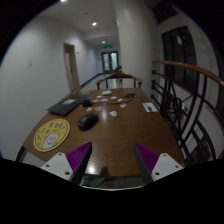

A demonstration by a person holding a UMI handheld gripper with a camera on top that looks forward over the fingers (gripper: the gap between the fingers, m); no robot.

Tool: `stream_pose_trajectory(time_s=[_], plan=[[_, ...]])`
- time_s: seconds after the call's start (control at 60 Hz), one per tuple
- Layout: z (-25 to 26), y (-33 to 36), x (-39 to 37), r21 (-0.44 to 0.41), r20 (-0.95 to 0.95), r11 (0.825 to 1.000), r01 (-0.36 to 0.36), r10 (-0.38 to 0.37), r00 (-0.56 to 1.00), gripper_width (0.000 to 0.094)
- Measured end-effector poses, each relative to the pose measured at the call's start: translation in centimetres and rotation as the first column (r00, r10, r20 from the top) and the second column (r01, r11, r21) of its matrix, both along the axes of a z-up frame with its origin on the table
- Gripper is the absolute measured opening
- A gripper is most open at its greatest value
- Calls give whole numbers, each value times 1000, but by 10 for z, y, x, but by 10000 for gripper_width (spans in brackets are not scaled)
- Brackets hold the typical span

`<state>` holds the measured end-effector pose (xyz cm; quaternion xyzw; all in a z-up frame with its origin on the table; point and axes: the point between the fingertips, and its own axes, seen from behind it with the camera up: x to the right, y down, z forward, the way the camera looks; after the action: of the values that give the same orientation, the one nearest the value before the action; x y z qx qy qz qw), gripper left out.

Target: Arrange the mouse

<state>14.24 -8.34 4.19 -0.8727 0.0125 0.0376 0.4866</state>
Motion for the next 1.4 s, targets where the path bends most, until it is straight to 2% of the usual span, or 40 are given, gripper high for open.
stream_pose_trajectory(time_s=[0.117,0.2,0.317,0.5,0.583,0.65,0.733,0.75,0.817,0.833,0.85,0.867,0.95,1.017,1.05,1.083,1.117,1.217,1.317,1.4], plan=[[-8,-2,-23,-34,10,995,-98,98,995,840],[-26,31,-62,-46,-16,985,-163,163,987,842],[-35,63,-96,-72,-59,974,-213,209,976,840],[-56,123,-127,-109,-14,961,-254,254,967,845],[-57,153,-128,-101,29,968,-231,235,972,818],[-58,173,-135,-108,23,971,-215,219,975,833],[-57,197,-141,-107,6,981,-162,164,986,814],[-57,200,-140,-108,11,982,-154,156,988,802],[-61,208,-131,-110,67,989,-101,108,992,552],[-62,208,-131,-108,63,990,-92,99,993,560],[-62,208,-132,-109,55,990,-90,96,994,525],[-63,208,-133,-112,46,989,-92,98,994,450],[-61,208,-133,-120,21,988,-100,104,994,375],[-57,204,-130,-115,-7,989,-95,95,995,363],[-53,203,-121,-97,16,993,-59,61,998,363],[-40,204,-108,-44,66,999,-19,21,998,361],[-25,201,-106,4,106,1000,-11,10,994,360],[28,174,-151,83,39,995,-55,52,998,358],[83,151,-204,180,17,980,-83,82,997,358],[91,133,-256,204,4,972,-118,120,993,357]])
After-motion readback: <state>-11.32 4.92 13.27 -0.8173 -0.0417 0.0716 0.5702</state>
